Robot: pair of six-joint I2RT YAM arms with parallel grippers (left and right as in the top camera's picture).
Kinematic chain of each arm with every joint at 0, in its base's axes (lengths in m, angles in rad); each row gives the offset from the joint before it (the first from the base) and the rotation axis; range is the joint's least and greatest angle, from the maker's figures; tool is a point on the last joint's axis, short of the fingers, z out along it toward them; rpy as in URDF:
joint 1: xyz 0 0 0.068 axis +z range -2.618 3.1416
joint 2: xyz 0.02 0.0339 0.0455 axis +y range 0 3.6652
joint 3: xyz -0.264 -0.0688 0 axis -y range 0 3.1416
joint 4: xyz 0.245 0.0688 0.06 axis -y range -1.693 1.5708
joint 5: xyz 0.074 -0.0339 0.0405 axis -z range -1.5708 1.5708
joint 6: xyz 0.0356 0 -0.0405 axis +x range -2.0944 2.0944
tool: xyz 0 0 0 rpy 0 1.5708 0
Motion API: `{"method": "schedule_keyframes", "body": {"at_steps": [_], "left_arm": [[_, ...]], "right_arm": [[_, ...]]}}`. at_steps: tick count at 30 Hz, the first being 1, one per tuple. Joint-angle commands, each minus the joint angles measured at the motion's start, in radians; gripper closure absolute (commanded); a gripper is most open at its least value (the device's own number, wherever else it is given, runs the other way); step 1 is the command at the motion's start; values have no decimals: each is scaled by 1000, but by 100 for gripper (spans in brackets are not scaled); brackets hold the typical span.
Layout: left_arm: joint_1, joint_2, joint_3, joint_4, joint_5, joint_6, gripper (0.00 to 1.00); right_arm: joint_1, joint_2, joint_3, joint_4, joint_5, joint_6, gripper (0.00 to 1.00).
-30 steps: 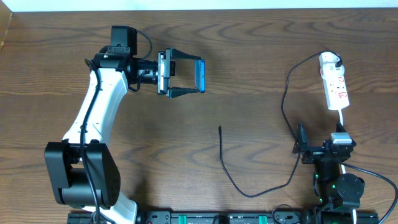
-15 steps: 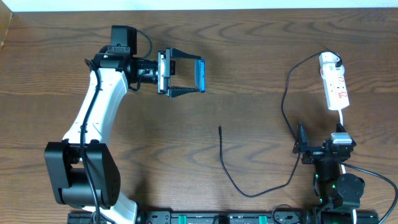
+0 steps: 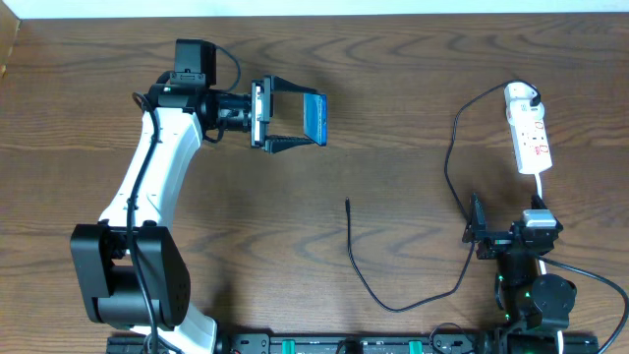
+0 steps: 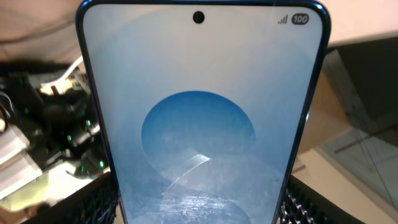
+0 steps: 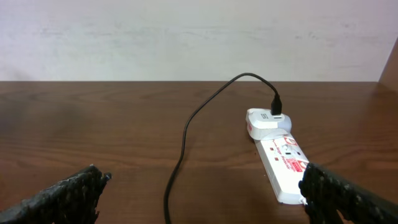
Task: Plug charger to phone and switch on socket
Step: 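Hold the phone raised with its bottom edge facing right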
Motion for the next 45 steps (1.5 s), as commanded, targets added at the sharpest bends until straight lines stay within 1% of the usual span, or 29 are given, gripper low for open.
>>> {"method": "schedule_keyframes", "body": {"at_steps": [1, 6, 7, 8, 11, 14, 19, 23, 28, 33, 36, 40, 43, 45], "left_arm": [[4, -25, 11, 37, -73, 31, 93], [4, -25, 11, 101, -169, 93, 93], [4, -25, 11, 101, -187, 93, 93], [4, -25, 11, 101, -244, 93, 93], [4, -25, 11, 108, -344, 93, 93], [4, -25, 11, 158, -419, 93, 93], [4, -25, 11, 277, -426, 93, 93], [4, -25, 11, 332, -426, 92, 93], [4, -25, 11, 335, -426, 93, 93], [4, -25, 11, 335, -425, 93, 93], [4, -25, 11, 336, -425, 93, 93], [4, -25, 11, 336, -425, 93, 93], [4, -25, 11, 336, -425, 93, 93], [4, -25, 11, 336, -426, 93, 93]], "right_arm": [[6, -6, -2, -5, 6, 11, 1], [6, -6, -2, -5, 6, 11, 1], [6, -6, -2, -5, 6, 11, 1], [6, -6, -2, -5, 6, 11, 1], [6, -6, -2, -5, 6, 11, 1], [6, -6, -2, -5, 6, 11, 1], [6, -6, -2, -4, 6, 11, 1], [6, -6, -2, -5, 6, 11, 1], [6, -6, -2, -5, 6, 11, 1], [6, -6, -2, 77, 6, 11, 1], [6, -6, -2, 167, -20, 10, 1], [6, -5, 5, 254, -25, -24, 1], [6, 19, 48, 226, -24, -59, 1], [6, 74, 92, 201, -25, -87, 1]]}}
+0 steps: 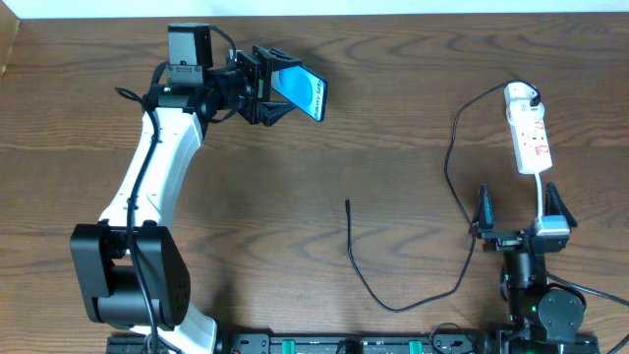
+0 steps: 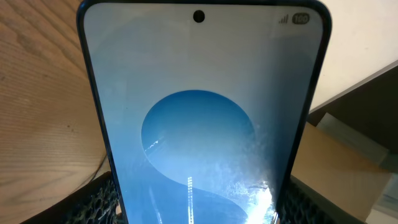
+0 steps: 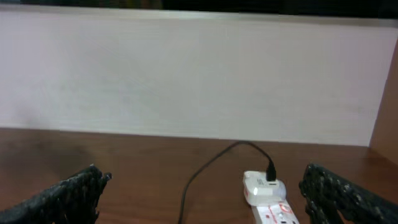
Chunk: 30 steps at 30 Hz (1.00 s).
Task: Plug charger to phone and switch on socket
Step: 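Hold the phone raised with its bottom edge facing right, then move the right gripper up toward the phone held by the left gripper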
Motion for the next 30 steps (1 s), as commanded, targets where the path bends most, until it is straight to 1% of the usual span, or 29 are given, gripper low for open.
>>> {"method": "schedule_keyframes", "body": {"at_steps": [1, 5, 6, 7, 9, 10, 14, 16, 17, 18, 20, 21, 26, 29, 30], "left_arm": [[4, -25, 11, 9, 17, 10, 93], [4, -25, 11, 9, 17, 10, 92], [4, -25, 11, 9, 17, 10, 92], [4, -25, 11, 9, 17, 10, 93], [4, -25, 11, 9, 16, 10, 93], [4, -25, 11, 9, 16, 10, 93], [4, -25, 11, 9, 17, 10, 93], [4, -25, 11, 9, 16, 10, 93], [4, -25, 11, 9, 16, 10, 93], [4, -25, 11, 9, 16, 10, 93], [4, -25, 11, 9, 16, 10, 93], [4, -25, 11, 9, 16, 10, 93], [4, -25, 11, 8, -18, 10, 93], [4, -25, 11, 8, -40, 11, 93], [4, -25, 11, 8, -62, 11, 93]], "right_arm": [[6, 81, 93, -26, -7, -58, 1], [6, 341, 265, -39, -34, -127, 1], [6, 394, 303, -39, -40, -135, 1], [6, 519, 396, -40, -69, -146, 1], [6, 630, 476, -40, -102, -147, 1], [6, 776, 594, -47, -181, -146, 1], [6, 1052, 857, -130, -386, -101, 1], [6, 1200, 1012, -216, -521, -63, 1], [6, 1246, 1058, -243, -577, -62, 1], [6, 1321, 1128, -273, -688, -63, 1], [6, 1403, 1181, -240, -843, -63, 1], [6, 1425, 1186, -221, -867, -63, 1], [10, 1524, 1186, -192, -872, -62, 1], [26, 1552, 1186, -180, -894, 3, 1], [41, 1565, 1186, -168, -893, 71, 1]]}}
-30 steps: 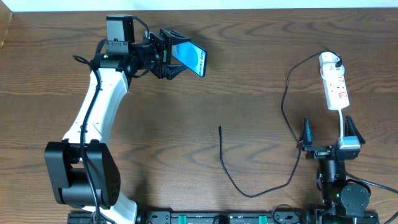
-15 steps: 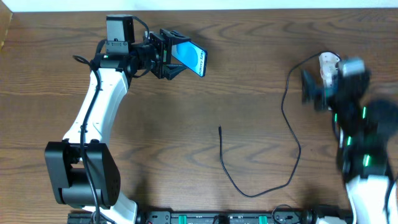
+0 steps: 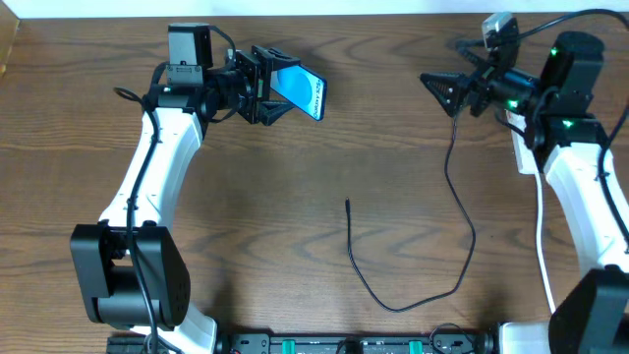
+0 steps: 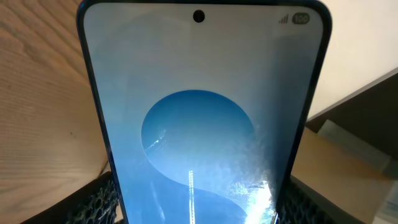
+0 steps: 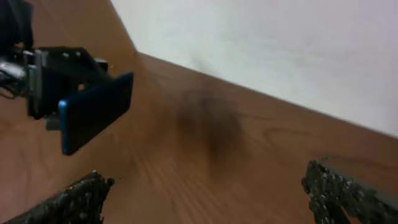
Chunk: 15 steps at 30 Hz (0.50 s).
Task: Plug charger to phone and switch on socket
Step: 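Move the right gripper up toward the phone held by the left gripper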
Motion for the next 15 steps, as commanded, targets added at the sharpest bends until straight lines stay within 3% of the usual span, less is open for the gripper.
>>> {"method": "schedule_keyframes", "body": {"at_steps": [1, 8, 15], "left_arm": [[4, -25, 11, 6, -53, 11, 93], [1, -25, 11, 2, -125, 10, 93], [-5, -25, 11, 2, -156, 10, 92]], "right_arm": [[36, 26, 15, 26, -55, 153, 1], [144, 80, 15, 85, 21, 402, 1], [279, 107, 15, 85, 206, 455, 1]]}}
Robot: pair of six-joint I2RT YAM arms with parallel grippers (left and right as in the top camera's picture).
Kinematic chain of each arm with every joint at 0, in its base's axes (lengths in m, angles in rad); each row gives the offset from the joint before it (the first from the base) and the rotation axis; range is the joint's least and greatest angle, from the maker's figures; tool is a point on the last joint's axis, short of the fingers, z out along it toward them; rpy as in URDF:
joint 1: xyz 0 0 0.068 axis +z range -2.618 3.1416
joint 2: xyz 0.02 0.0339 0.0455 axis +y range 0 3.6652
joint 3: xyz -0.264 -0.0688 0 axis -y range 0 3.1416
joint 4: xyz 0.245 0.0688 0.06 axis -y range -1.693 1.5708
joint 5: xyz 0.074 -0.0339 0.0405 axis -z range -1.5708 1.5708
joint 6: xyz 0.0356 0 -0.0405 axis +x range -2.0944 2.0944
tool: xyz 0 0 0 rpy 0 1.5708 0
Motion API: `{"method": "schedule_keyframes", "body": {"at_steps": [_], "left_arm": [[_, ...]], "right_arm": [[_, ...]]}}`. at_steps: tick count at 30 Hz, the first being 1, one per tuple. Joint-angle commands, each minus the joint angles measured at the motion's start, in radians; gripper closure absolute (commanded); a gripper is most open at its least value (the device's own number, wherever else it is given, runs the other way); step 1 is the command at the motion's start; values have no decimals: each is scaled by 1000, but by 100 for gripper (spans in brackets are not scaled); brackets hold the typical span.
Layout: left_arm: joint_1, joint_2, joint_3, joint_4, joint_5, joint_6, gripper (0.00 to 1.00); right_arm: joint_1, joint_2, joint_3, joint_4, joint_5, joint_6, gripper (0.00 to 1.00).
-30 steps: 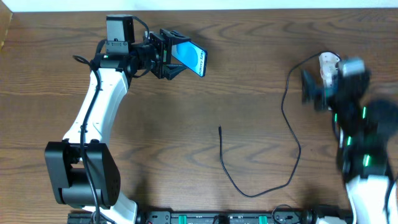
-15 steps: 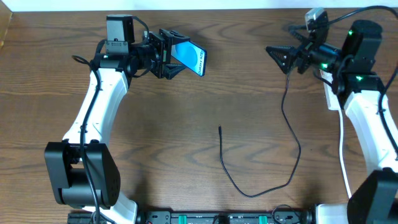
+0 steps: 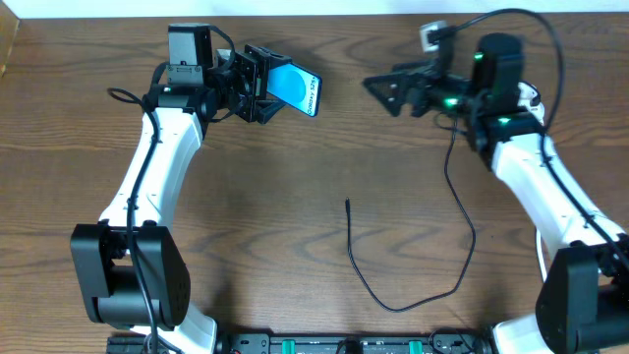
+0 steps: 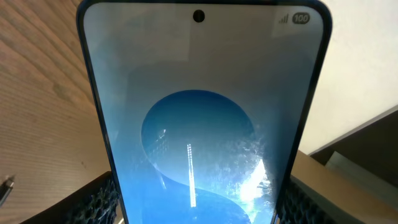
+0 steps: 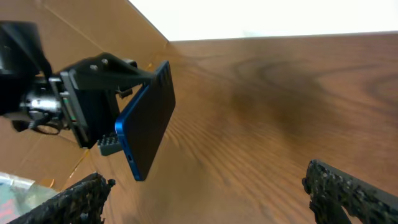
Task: Plug charger to phone and switch on socket
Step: 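Move the right gripper up toward the phone held by the left gripper, then close the right gripper on the phone's right edge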
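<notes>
The blue phone [image 3: 297, 90] is held off the table at the far left-centre, screen lit, with my left gripper [image 3: 263, 85] shut on its lower end. It fills the left wrist view [image 4: 199, 112]. The right wrist view shows the phone's [image 5: 147, 127] dark back and blue edge. My right gripper [image 3: 386, 90] hangs open and empty a short way right of the phone, pointing at it. The black charger cable [image 3: 462, 197] loops over the table, and its loose plug [image 3: 347, 205] lies at the centre. The socket strip is hidden under my right arm.
The far table edge and a pale wall run just behind both grippers. A cardboard box edge [image 3: 8, 39] sits at the far left corner. My left arm [image 3: 147, 167] stretches along the left side, my right arm [image 3: 536, 187] along the right.
My right gripper has moved left along the far edge, from above the cable's upper end to a short way from the phone. The left gripper has tilted the phone slightly.
At first my left gripper held the phone over the left-centre table, and my right gripper sat open at the near right, facing the strip. Then the phone was farther back and tilted. Later the right arm reached over the strip at the far right, and now nears the phone.
</notes>
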Motion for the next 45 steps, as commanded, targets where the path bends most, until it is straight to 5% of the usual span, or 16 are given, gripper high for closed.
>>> {"method": "schedule_keyframes", "body": {"at_steps": [1, 27, 38, 45], "left_arm": [[-15, -25, 11, 5, -42, 10, 93], [-154, -25, 11, 6, -88, -284, 93], [-210, -25, 11, 6, -116, -299, 93], [-233, -25, 11, 6, -126, -298, 93]], "right_arm": [[87, 20, 15, 3, 132, 51, 1], [212, 20, 15, -29, 232, 48, 1], [217, 21, 15, -70, 269, 48, 2], [218, 24, 15, -77, 268, 48, 15]]}}
